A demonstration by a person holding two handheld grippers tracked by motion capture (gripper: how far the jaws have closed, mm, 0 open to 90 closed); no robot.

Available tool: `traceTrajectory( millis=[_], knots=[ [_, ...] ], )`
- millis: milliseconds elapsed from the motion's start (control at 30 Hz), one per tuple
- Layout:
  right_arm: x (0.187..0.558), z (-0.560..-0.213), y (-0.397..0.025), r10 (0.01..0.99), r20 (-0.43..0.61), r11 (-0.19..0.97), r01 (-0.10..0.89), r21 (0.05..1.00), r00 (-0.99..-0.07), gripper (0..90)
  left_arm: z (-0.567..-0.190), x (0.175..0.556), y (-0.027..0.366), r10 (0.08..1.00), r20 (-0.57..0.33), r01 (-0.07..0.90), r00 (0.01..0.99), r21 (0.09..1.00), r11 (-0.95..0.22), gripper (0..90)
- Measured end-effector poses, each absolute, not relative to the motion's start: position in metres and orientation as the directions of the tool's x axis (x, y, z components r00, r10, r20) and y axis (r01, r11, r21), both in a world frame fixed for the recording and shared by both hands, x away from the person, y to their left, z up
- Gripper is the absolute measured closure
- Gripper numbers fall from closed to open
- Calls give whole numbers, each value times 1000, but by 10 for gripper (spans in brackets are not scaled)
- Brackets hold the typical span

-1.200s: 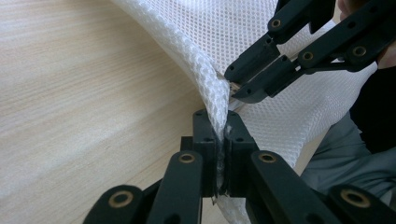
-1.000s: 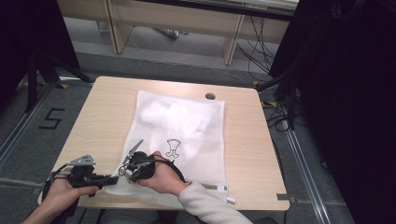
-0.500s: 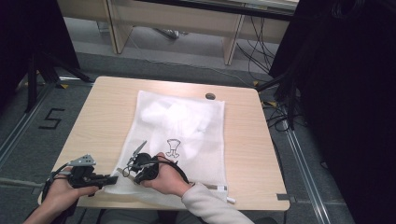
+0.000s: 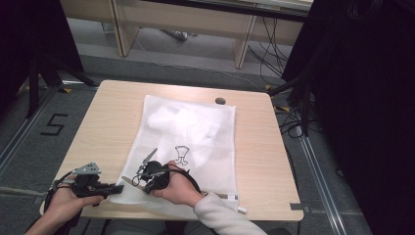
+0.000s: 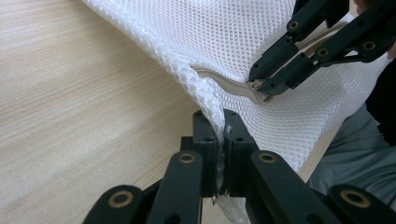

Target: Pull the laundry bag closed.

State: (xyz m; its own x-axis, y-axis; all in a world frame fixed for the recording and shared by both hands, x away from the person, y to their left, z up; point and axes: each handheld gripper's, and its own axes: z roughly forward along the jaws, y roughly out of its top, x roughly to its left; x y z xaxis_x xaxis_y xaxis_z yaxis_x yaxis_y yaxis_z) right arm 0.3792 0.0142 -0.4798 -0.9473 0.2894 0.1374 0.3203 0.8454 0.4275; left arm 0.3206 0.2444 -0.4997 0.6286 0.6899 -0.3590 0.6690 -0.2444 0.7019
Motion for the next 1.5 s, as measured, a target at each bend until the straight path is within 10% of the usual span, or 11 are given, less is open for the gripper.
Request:
traceTrajectory(
  millis=[1500],
  knots=[
    [383, -473, -17, 335, 132, 840, 359, 406, -933, 823, -501, 321, 242, 698, -360, 676, 620, 696, -242, 852]
  ],
)
